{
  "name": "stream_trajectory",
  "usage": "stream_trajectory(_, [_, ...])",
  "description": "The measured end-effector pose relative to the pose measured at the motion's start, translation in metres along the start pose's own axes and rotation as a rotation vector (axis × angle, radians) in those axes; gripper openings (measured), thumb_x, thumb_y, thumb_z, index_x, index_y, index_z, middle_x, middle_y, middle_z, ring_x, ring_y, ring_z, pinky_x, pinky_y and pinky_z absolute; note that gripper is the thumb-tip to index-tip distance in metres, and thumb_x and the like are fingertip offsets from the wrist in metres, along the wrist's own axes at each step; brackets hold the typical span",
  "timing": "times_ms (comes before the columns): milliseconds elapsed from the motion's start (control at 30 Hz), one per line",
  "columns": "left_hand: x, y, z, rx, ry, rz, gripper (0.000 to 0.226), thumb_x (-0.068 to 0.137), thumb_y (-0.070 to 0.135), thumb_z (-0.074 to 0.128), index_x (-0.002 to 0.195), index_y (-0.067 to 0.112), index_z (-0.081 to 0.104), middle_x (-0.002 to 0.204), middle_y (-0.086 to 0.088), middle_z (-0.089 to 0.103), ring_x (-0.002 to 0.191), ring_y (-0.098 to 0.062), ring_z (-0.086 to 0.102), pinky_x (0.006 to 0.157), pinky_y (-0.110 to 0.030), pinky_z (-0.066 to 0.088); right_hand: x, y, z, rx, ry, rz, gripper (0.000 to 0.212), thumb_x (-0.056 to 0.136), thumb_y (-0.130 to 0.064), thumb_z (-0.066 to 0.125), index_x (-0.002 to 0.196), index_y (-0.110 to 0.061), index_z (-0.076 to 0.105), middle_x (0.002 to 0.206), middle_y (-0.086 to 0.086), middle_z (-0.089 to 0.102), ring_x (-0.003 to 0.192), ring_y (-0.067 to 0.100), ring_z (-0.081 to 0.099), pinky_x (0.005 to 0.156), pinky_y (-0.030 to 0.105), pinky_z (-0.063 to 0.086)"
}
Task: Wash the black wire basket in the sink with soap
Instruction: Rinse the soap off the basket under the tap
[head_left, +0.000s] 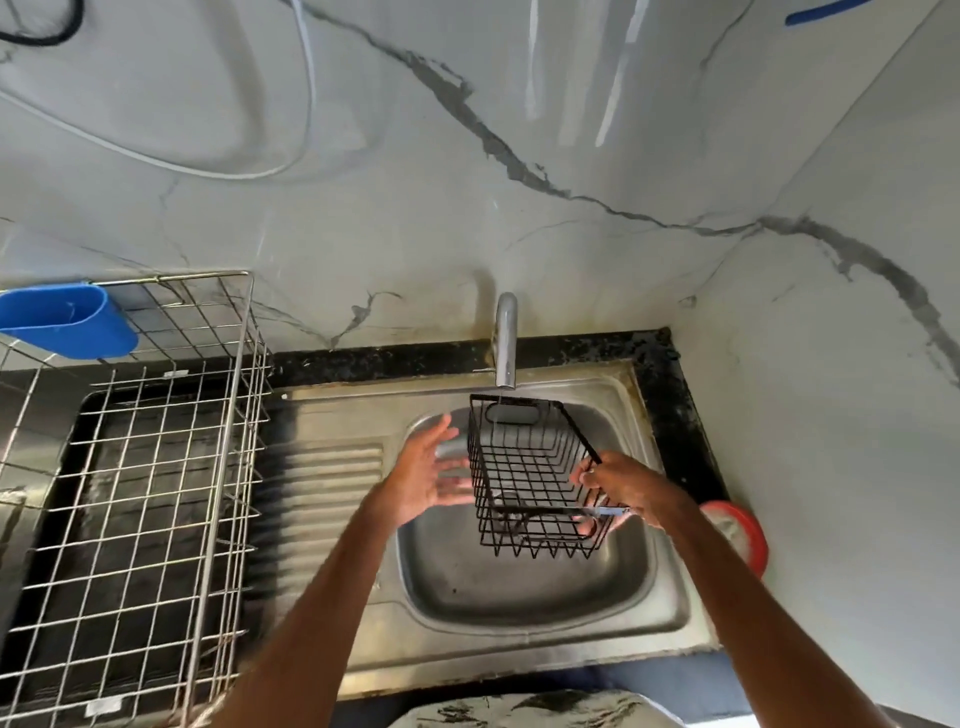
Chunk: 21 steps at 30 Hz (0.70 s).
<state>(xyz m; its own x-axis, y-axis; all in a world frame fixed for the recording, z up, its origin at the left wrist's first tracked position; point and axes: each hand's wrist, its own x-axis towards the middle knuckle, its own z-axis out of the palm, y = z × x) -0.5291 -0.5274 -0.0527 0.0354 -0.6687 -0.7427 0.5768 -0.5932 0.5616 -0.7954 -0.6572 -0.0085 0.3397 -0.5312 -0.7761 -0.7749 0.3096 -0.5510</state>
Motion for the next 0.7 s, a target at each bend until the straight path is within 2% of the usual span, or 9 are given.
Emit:
stream_trajectory(67, [0.01, 0.002, 0.014, 0.085, 0.041, -0.038, 0.094, 0.073, 0.068, 0.079, 0.148, 0.024, 0.044, 0.142, -0.028, 0.052, 0.117, -0.05, 0.064, 0.079, -0.055, 0.063, 0.004, -0.008, 0.006, -0.188, 0.078, -0.039, 0.016, 0.101, -0.017, 0.053, 0.095, -0.021, 0.067, 0.111, 0.001, 0.068, 0.099, 0.017, 0.064, 0.094, 0.039, 0.049])
stream_trajectory(133, [0.023, 0.001, 0.018, 0.15, 0.038, -0.067, 0.075, 0.083, 0.049, 0.082, 0.146, 0.031, 0.045, 0.149, -0.026, 0.045, 0.11, -0.051, 0.068, 0.081, -0.059, 0.062, 0.008, -0.015, 0.012, -0.258, 0.07, -0.06, 0.02, 0.102, -0.018, 0.051, 0.09, -0.027, 0.063, 0.099, -0.005, 0.066, 0.093, 0.015, 0.068, 0.092, 0.037, 0.053])
stream_trajectory(200, [0.025, 0.004, 0.019, 0.133, 0.047, -0.099, 0.045, 0.094, 0.025, 0.071, 0.133, 0.034, 0.051, 0.144, -0.025, 0.049, 0.107, -0.046, 0.069, 0.083, -0.058, 0.062, 0.012, -0.019, 0.014, -0.295, 0.027, -0.069, 0.02, 0.103, -0.018, 0.051, 0.091, -0.031, 0.061, 0.095, -0.01, 0.064, 0.087, 0.01, 0.069, 0.088, 0.035, 0.054])
stream_trajectory(300, [0.028, 0.006, 0.011, 0.125, 0.08, -0.102, 0.051, 0.096, 0.013, 0.056, 0.136, 0.042, 0.042, 0.134, -0.025, 0.059, 0.106, -0.046, 0.068, 0.059, -0.04, 0.063, 0.021, -0.024, 0.012, -0.35, -0.022, -0.079, 0.014, 0.103, -0.028, 0.052, 0.102, -0.028, 0.066, 0.11, -0.004, 0.07, 0.092, 0.01, 0.068, 0.098, 0.041, 0.051])
stream_trajectory(367, [0.031, 0.009, 0.01, 0.182, 0.119, -0.101, 0.049, 0.092, 0.021, 0.057, 0.138, 0.029, 0.042, 0.13, -0.026, 0.062, 0.103, -0.046, 0.071, 0.066, -0.046, 0.065, 0.022, -0.03, 0.011, -0.394, -0.033, -0.041, 0.024, 0.103, -0.037, 0.051, 0.109, -0.022, 0.068, 0.11, 0.003, 0.072, 0.088, 0.011, 0.068, 0.093, 0.037, 0.052])
stream_trajectory(433, [0.036, 0.013, 0.01, 0.21, 0.193, -0.104, 0.058, 0.082, 0.033, 0.062, 0.136, 0.019, 0.047, 0.123, -0.027, 0.066, 0.103, -0.047, 0.071, 0.074, -0.051, 0.064, 0.02, -0.046, 0.011, -0.538, 0.115, -0.065, 0.033, 0.102, -0.044, 0.053, 0.107, -0.013, 0.065, 0.096, 0.002, 0.068, 0.082, 0.013, 0.063, 0.081, 0.034, 0.052])
stream_trajectory(500, [0.036, 0.021, 0.015, 0.212, 0.232, -0.089, 0.049, 0.09, 0.035, 0.06, 0.135, 0.017, 0.05, 0.118, -0.025, 0.069, 0.103, -0.046, 0.072, 0.067, -0.046, 0.063, 0.023, -0.068, 0.015, -0.583, 0.429, -0.225, 0.029, 0.098, -0.038, 0.061, 0.109, -0.011, 0.064, 0.1, 0.004, 0.065, 0.091, 0.017, 0.062, 0.082, 0.036, 0.053])
stream_trajectory(567, [0.04, 0.027, 0.016, 0.194, 0.245, -0.079, 0.037, 0.098, 0.027, 0.053, 0.135, 0.022, 0.049, 0.117, -0.024, 0.068, 0.103, -0.044, 0.071, 0.072, -0.05, 0.064, 0.039, -0.094, 0.024, -0.345, 0.522, -0.375, 0.024, 0.097, -0.021, 0.064, 0.117, -0.009, 0.067, 0.112, 0.006, 0.069, 0.101, 0.019, 0.066, 0.089, 0.037, 0.056])
stream_trajectory(700, [0.046, 0.038, 0.017, 0.25, 0.197, -0.039, 0.038, 0.098, 0.022, 0.05, 0.135, 0.027, 0.046, 0.119, -0.016, 0.059, 0.107, -0.04, 0.071, 0.069, -0.052, 0.065, 0.076, -0.128, 0.035, 0.504, 0.0, -0.17, 0.034, 0.092, -0.005, 0.068, 0.122, 0.009, 0.06, 0.115, 0.024, 0.07, 0.105, 0.033, 0.071, 0.098, 0.045, 0.056])
